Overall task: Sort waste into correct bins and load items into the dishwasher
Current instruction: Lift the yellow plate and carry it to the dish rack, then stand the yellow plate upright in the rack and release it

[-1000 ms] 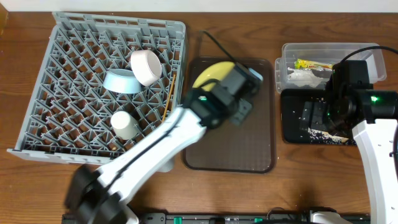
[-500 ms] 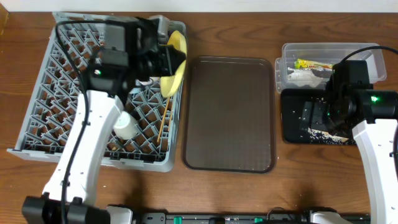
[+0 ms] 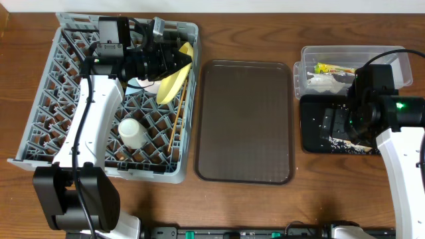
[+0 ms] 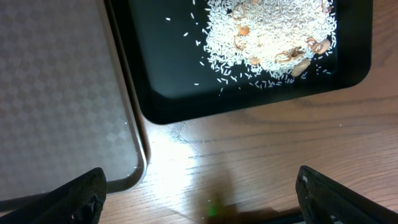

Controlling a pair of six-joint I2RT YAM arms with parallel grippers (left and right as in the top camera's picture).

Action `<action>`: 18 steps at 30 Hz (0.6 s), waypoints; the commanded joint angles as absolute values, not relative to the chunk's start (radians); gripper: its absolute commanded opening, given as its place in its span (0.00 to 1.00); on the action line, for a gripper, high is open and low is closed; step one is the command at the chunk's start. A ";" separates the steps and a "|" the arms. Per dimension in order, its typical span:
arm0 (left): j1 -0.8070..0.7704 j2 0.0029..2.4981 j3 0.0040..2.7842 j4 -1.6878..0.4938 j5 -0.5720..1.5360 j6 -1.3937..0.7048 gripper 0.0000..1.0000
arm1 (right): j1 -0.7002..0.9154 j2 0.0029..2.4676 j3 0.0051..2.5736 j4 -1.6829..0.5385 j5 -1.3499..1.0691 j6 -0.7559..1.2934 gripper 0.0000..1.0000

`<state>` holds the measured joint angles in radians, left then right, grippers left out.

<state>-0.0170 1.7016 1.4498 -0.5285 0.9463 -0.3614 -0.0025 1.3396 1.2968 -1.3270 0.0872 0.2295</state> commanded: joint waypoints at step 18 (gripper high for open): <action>-0.006 1.581 1.459 -0.454 0.854 -0.556 0.06 | -0.006 1.333 1.311 -1.328 0.101 0.220 0.95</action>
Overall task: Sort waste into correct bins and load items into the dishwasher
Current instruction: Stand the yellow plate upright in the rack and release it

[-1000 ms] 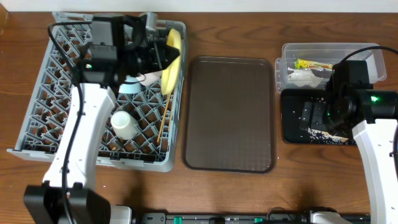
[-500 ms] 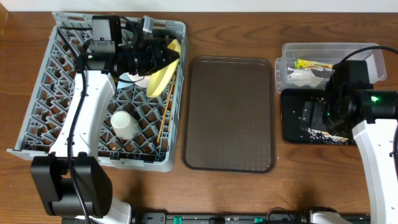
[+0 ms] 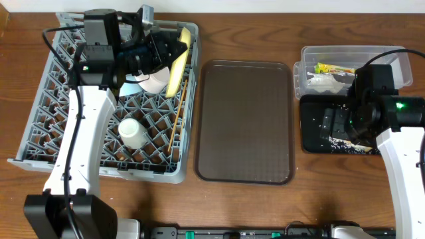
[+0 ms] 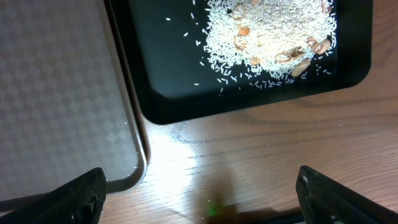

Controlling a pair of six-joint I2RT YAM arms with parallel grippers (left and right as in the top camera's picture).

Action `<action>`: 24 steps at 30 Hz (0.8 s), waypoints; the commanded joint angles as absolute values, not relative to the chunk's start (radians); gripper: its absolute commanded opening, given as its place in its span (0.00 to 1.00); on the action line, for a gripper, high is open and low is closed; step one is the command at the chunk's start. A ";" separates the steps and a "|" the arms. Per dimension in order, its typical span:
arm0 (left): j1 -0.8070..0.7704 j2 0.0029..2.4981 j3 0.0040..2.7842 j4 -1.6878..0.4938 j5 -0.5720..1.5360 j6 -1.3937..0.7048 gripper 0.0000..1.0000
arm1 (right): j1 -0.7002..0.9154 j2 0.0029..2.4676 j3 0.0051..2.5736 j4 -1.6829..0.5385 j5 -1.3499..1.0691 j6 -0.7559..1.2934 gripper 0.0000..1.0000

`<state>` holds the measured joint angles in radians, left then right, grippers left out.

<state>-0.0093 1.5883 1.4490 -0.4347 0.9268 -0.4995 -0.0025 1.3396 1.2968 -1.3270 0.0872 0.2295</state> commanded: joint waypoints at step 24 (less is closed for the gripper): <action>-0.054 1.586 1.414 -0.477 0.746 -0.575 0.06 | -0.006 1.333 1.311 -1.328 0.101 0.220 0.95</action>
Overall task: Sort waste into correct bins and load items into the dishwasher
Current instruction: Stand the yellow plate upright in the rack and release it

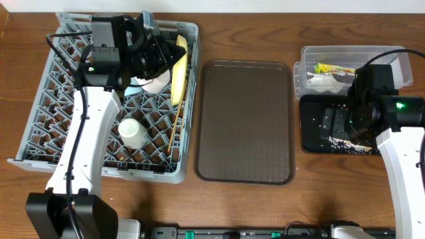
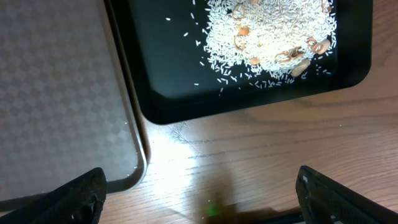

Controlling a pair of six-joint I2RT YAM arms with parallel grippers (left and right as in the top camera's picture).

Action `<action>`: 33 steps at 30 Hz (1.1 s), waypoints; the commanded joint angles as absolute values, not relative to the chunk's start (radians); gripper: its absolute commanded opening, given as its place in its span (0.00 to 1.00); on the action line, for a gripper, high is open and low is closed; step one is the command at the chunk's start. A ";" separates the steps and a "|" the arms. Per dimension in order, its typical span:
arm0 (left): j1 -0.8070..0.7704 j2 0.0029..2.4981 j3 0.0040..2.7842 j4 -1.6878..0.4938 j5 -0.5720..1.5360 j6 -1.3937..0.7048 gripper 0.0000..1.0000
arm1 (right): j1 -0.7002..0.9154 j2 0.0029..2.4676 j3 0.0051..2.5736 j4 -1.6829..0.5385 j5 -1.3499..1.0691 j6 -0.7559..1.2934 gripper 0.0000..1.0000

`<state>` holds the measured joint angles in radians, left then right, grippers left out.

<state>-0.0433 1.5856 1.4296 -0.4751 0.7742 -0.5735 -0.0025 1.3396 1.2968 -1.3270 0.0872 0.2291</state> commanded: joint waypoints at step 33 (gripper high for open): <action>-0.065 1.651 1.413 -0.377 0.868 -0.690 0.06 | -0.006 1.333 1.311 -1.328 0.101 0.220 0.95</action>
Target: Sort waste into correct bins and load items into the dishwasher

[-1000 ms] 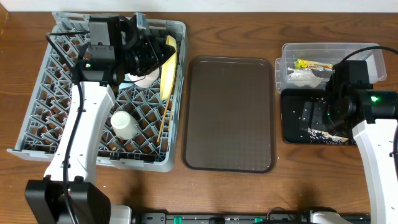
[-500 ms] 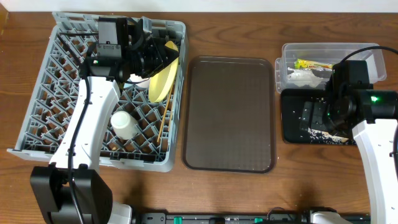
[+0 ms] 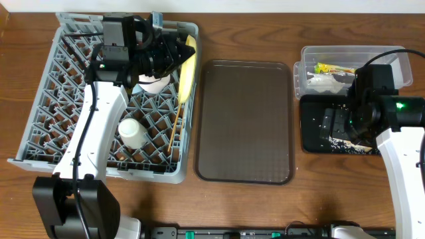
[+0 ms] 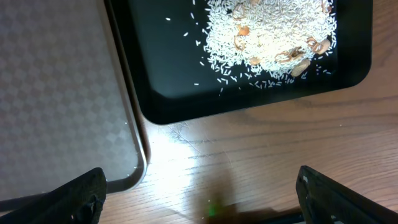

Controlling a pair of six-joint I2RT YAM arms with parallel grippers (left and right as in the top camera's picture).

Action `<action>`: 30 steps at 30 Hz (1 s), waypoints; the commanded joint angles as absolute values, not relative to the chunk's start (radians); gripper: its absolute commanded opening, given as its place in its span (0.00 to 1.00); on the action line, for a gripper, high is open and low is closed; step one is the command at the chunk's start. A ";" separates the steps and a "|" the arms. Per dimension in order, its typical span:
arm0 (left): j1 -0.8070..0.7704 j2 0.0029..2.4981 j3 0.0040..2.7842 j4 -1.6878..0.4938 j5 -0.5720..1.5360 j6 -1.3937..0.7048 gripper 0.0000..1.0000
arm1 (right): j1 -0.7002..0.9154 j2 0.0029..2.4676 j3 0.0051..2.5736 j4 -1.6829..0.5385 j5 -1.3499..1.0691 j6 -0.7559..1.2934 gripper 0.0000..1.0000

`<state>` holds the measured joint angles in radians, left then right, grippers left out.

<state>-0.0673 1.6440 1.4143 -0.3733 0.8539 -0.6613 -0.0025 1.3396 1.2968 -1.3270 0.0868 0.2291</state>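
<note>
A yellow plate (image 3: 186, 72) stands on edge in the right column of the grey dish rack (image 3: 46, 99), leaning toward its right wall. My left gripper (image 3: 178, 53) reaches in from the left and is shut on the plate's upper rim. My right gripper (image 4: 202, 199) hangs open over bare wood, between the near edge of the black tray of rice and peanut scraps (image 4: 273, 37) and the brown tray's corner. Its fingers (image 4: 84, 196) hold nothing.
In the rack are a white bowl (image 3: 153, 83), a white cup (image 3: 131, 131) and chopsticks (image 3: 174, 126). The brown serving tray (image 3: 244, 119) lies between rack and bins. A clear bin (image 3: 345, 63) with wrappers sits behind the black tray (image 3: 312, 139).
My left gripper and the yellow plate have shifted slightly right, so the plate now leans by the rack's right wall. The right arm has not moved.
My left gripper first held the yellow plate tilted over the middle of the rack's far half. Then the plate was upright near the far right corner, then on edge in the right column, and now closer to the right wall. The right gripper stayed open throughout.
</note>
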 commanded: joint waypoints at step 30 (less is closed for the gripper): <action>-0.065 1.372 1.403 -1.167 -0.073 -0.322 0.86 | -0.005 1.333 1.311 -0.980 -0.180 0.035 0.99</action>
<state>-0.0673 1.3552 1.4220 -1.0546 0.0177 -0.3382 -0.0021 1.3396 1.3010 -0.9184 -0.1814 0.0525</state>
